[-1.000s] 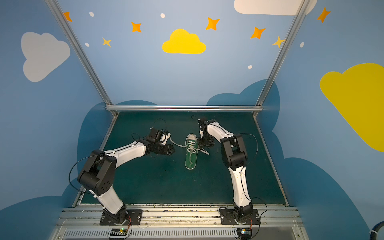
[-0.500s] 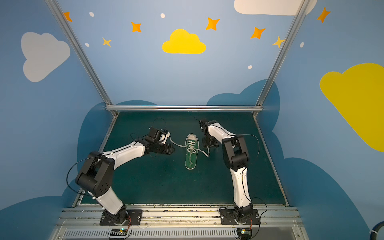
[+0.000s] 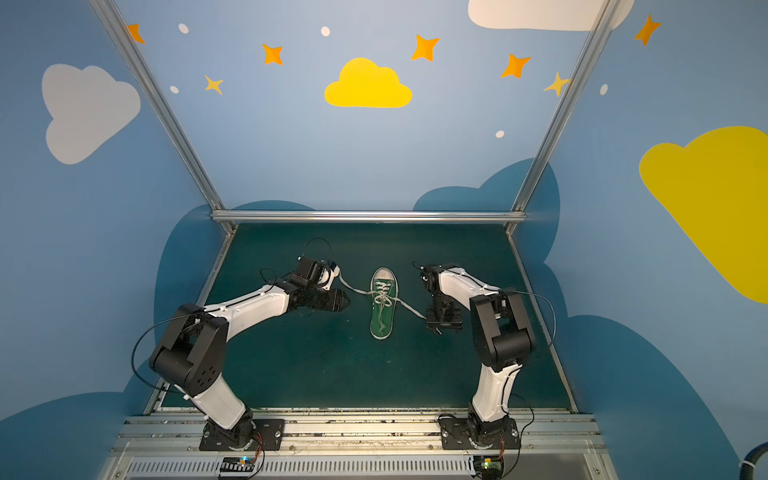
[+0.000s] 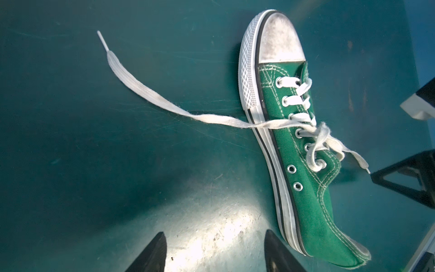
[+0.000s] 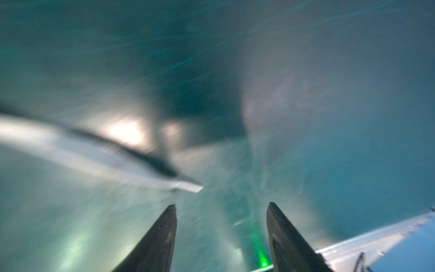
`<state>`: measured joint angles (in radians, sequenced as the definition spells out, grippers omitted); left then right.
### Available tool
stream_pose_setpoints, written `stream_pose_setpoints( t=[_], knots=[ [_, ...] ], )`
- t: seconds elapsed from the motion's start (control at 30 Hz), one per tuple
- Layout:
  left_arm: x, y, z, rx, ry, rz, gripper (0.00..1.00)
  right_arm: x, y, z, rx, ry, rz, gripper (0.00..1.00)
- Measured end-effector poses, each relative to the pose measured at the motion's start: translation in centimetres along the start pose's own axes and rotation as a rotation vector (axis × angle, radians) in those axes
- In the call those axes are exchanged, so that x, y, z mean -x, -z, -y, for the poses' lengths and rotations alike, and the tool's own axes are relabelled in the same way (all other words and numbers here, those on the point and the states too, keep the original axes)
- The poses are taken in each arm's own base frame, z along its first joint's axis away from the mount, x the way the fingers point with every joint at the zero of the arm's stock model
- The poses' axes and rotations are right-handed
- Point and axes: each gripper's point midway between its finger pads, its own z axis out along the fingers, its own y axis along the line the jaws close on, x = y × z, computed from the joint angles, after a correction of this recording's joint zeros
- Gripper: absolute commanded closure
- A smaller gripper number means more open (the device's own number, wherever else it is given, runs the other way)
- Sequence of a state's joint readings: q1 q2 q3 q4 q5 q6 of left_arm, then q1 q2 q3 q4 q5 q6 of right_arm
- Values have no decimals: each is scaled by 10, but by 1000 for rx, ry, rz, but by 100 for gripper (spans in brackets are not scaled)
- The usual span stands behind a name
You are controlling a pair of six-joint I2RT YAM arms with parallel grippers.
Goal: Tie the shoes
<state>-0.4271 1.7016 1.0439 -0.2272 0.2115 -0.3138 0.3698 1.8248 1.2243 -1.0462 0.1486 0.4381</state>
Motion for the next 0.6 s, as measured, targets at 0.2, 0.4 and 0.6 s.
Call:
stream_pose_setpoints(
  t=[0.2, 0.4, 0.6],
  knots=[
    [3, 5, 2, -5, -3, 12, 34, -2, 28, -18, 131, 65, 61, 47],
    [4, 7, 4, -7, -1, 17, 34, 13, 28, -33, 170, 174, 66, 53],
    [4, 7, 4, -8, 1, 17, 34, 22, 7, -38, 164, 217, 31, 62]
  ],
)
